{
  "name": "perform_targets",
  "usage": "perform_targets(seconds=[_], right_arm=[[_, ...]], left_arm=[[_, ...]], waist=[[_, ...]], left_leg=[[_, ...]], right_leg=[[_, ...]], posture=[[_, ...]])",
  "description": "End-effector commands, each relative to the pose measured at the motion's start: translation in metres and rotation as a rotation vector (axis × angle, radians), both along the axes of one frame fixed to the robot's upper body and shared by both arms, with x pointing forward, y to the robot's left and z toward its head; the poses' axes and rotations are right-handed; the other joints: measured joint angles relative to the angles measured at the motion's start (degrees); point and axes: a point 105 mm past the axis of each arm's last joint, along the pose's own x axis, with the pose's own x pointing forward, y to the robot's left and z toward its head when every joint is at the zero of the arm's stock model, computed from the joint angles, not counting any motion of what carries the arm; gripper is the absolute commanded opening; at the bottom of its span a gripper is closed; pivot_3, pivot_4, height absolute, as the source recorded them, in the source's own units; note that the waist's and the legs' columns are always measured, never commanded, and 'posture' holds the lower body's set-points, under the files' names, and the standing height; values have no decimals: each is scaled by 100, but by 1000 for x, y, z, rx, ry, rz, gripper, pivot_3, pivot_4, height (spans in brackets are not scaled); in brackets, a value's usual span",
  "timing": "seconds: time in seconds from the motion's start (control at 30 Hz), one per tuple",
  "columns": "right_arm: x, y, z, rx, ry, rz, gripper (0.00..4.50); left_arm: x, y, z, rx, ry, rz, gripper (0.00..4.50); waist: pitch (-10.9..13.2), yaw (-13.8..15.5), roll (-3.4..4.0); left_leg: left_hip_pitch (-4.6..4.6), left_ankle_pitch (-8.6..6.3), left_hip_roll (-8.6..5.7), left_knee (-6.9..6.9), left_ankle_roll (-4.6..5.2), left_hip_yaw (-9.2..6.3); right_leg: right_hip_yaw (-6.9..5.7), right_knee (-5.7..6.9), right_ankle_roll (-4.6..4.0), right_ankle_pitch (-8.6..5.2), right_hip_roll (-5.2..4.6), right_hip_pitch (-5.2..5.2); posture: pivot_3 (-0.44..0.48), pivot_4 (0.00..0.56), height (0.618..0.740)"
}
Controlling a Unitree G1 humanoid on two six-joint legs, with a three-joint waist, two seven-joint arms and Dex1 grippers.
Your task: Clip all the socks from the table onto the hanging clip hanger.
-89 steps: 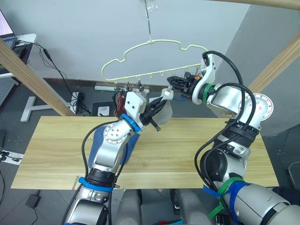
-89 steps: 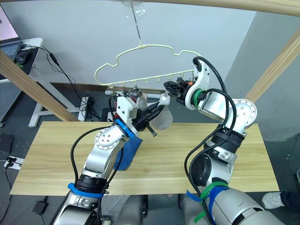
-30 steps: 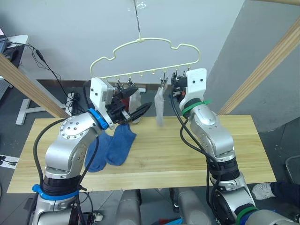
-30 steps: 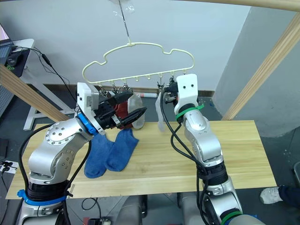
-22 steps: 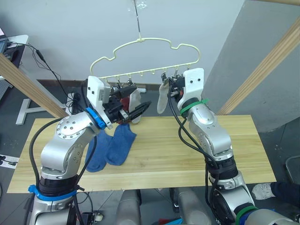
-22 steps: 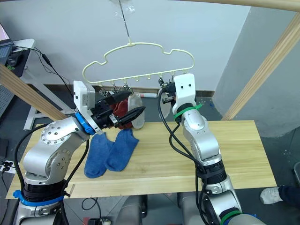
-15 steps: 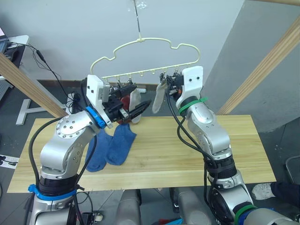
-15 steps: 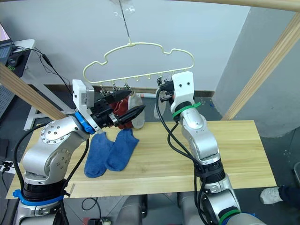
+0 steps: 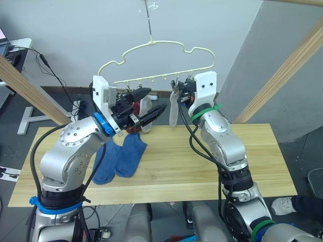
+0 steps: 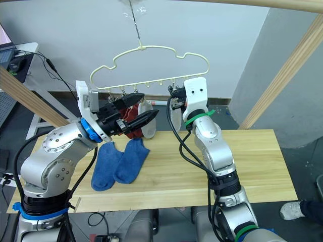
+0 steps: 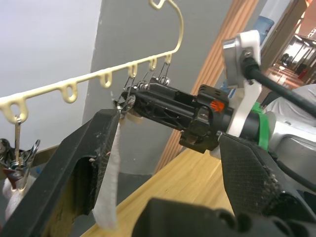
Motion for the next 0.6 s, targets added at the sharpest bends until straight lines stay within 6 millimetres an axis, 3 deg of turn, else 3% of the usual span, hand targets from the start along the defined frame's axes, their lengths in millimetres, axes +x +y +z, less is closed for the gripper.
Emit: perform_targets(seconds=[0.03,0.6], right_arm=[[-5,2,20,30,-77,11,1289],[-6,1,20,36,-78,11,1289]], left_arm=[[-7,-1,13,-4,-55,-7,3662],[-4,-1,11,6,-60,5,3662]], waist=[[0,0,0],[0,8,0]], left_leg=[[0,0,0,1,0,0],[-2,-1,0,9,1,0]], right_leg=[[0,0,0,0,0,0],[1,1,0,1,0,2]], posture=[[-44,293,740],[-48,293,740]])
